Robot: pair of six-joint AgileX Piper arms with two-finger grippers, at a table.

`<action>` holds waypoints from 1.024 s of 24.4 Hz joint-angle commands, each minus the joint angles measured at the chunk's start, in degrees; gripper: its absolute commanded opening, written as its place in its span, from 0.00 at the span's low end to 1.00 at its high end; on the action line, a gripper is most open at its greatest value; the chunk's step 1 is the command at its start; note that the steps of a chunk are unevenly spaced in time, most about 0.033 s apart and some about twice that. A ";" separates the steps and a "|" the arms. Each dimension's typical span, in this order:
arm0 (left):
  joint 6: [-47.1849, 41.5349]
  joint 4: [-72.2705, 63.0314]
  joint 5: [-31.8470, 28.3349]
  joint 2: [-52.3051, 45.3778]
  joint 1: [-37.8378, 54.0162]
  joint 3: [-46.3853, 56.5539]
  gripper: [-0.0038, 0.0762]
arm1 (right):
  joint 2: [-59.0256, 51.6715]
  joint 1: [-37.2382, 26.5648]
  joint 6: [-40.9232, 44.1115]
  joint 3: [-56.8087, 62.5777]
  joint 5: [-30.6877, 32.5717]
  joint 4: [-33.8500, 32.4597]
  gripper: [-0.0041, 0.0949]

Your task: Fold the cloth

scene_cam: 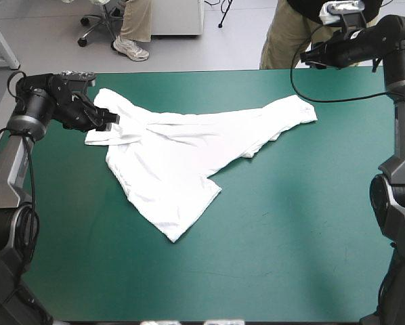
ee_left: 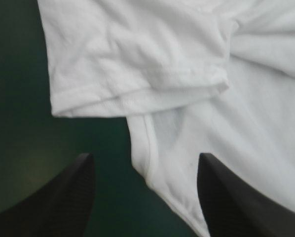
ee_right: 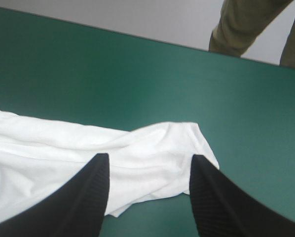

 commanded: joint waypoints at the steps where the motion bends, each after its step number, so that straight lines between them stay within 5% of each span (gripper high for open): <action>1: -0.66 -1.67 -3.51 -6.92 -0.02 6.41 0.59 | -7.91 0.08 0.40 -1.48 0.13 2.78 0.51; 8: -4.24 -3.17 -12.78 -7.16 -0.02 18.88 0.59 | -11.30 0.12 0.40 -1.48 0.13 2.19 0.51; 14: -5.29 -6.95 -18.77 -2.54 -0.02 19.69 0.59 | -11.30 0.12 -0.16 1.52 0.02 1.97 0.51; 21: -5.85 -6.61 -18.68 3.31 -0.41 19.69 0.58 | -10.69 0.12 -2.36 12.75 -0.09 -0.13 0.51; 22: -5.26 -6.61 -18.67 3.36 -0.73 19.69 0.55 | -10.69 0.12 -2.36 13.31 -0.08 -0.76 0.51; 25: -3.59 -6.85 -18.67 3.36 -1.68 19.69 0.22 | -10.69 0.12 -2.36 15.55 -0.08 -4.04 0.51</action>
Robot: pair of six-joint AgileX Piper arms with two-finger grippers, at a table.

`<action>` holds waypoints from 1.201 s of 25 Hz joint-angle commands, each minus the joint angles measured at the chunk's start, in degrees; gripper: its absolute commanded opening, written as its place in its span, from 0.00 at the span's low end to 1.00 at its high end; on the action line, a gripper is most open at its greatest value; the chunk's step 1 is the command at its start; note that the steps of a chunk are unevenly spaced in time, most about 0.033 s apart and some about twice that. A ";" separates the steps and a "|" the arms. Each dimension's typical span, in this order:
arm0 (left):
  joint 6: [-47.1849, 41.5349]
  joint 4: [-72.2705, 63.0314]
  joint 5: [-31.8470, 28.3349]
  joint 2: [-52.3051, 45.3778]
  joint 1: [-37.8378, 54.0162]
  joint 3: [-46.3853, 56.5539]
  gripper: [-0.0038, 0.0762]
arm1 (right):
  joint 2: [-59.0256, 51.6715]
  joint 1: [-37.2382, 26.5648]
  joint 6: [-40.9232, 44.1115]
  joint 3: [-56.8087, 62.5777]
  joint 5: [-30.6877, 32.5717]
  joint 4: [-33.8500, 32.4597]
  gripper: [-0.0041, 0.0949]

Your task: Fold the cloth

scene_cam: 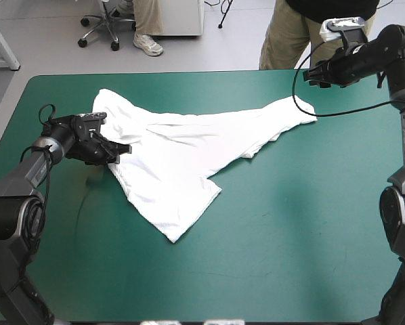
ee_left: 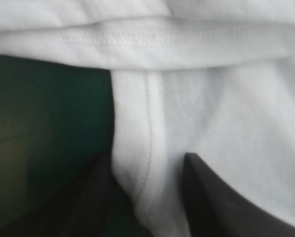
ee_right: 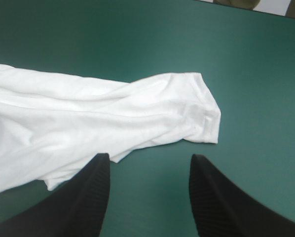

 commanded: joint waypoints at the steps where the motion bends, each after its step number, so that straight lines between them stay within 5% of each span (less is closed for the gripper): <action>1: 0.83 -2.33 -0.63 -0.87 -1.47 -0.60 0.12 | -3.05 0.05 -0.65 0.53 -0.08 -1.74 0.51; 2: 1.09 -2.33 -0.63 -0.87 -1.47 -0.60 0.04 | -3.05 0.05 -0.65 1.22 -0.08 -2.16 0.51; 9: 1.71 -2.17 -0.76 -0.87 -1.47 -0.60 0.04 | 0.12 0.05 -0.34 6.35 -0.48 -2.55 0.49; 25: 3.67 -3.66 1.45 -0.98 -1.47 -1.04 0.04 | 19.85 -0.07 -0.34 6.36 -25.16 -6.14 0.53; 27: 5.90 -6.56 1.56 -1.36 -1.47 -1.04 0.04 | 20.26 -0.07 -1.22 6.36 -23.27 -4.31 0.37; 29: 8.00 -9.68 1.56 -2.57 -1.47 -1.04 0.04 | 20.00 0.03 -3.25 6.36 -19.63 -3.66 0.04; 30: 8.56 -10.89 1.43 -3.21 -1.34 -1.04 0.04 | 19.88 0.03 -3.78 6.36 -18.73 -3.35 0.03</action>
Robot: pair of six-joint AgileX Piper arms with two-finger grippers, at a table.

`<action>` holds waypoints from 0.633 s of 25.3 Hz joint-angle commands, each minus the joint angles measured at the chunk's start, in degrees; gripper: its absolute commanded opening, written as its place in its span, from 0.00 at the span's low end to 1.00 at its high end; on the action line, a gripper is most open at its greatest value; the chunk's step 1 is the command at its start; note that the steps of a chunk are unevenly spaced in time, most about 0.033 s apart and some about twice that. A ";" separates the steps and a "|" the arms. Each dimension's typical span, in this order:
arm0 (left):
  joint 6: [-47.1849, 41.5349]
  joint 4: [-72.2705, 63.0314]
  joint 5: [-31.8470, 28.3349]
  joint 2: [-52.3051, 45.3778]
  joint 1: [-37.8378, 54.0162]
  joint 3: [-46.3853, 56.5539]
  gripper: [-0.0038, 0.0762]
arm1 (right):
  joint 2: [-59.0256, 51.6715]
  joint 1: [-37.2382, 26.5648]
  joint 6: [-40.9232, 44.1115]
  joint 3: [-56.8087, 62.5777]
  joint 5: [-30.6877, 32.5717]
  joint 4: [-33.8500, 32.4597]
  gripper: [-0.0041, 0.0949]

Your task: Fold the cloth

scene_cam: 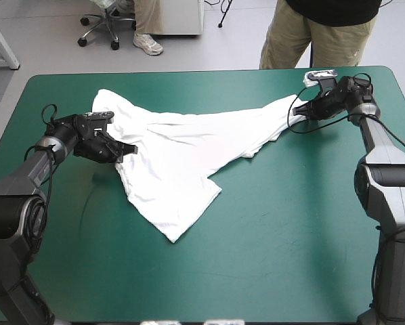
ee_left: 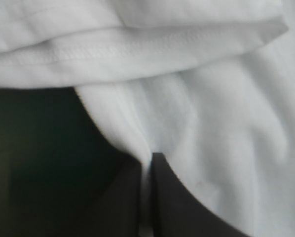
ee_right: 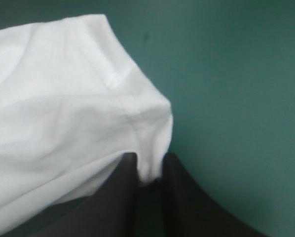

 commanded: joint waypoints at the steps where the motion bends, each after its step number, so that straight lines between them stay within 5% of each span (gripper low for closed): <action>1: 1.62 -5.73 1.15 -4.14 -0.37 -0.98 0.04 | -2.95 0.10 -1.86 -0.94 4.32 1.78 0.04; 16: 2.28 -7.18 11.12 -17.02 3.77 -27.94 0.04 | -23.87 0.00 -1.62 -1.01 4.73 -2.32 0.03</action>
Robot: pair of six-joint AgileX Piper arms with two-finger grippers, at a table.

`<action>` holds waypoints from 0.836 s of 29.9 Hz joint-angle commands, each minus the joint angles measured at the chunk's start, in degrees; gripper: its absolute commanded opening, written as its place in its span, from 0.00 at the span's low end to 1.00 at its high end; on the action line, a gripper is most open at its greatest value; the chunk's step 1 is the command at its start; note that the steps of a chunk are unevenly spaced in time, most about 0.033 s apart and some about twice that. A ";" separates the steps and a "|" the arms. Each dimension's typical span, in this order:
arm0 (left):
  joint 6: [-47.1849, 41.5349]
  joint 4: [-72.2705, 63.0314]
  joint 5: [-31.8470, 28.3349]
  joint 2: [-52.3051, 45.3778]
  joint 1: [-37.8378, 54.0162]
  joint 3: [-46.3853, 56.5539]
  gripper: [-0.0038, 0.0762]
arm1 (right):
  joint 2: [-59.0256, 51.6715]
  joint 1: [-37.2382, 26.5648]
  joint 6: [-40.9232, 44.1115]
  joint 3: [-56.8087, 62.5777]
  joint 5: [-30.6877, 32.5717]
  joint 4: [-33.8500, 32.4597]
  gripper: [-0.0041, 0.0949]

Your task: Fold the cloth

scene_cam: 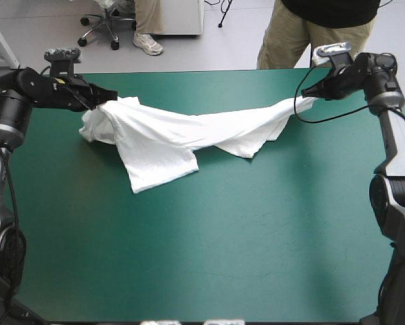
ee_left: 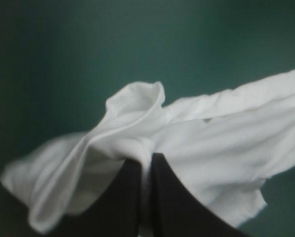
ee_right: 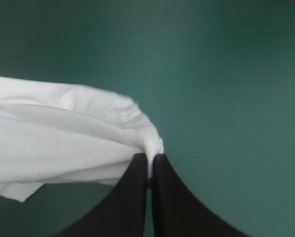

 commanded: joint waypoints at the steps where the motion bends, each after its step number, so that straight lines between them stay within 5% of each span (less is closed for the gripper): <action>1: -0.17 -2.04 0.56 -5.26 1.19 -9.16 0.04 | -10.48 0.00 -0.65 -1.72 -1.00 0.05 0.03; 15: -1.35 2.40 5.20 -15.11 6.94 -41.03 0.04 | -37.84 0.11 -3.62 -1.72 0.18 8.36 0.03; 25: -1.64 8.73 6.59 -18.95 6.94 -46.88 0.04 | -50.24 0.11 -3.62 -1.72 7.77 7.44 0.03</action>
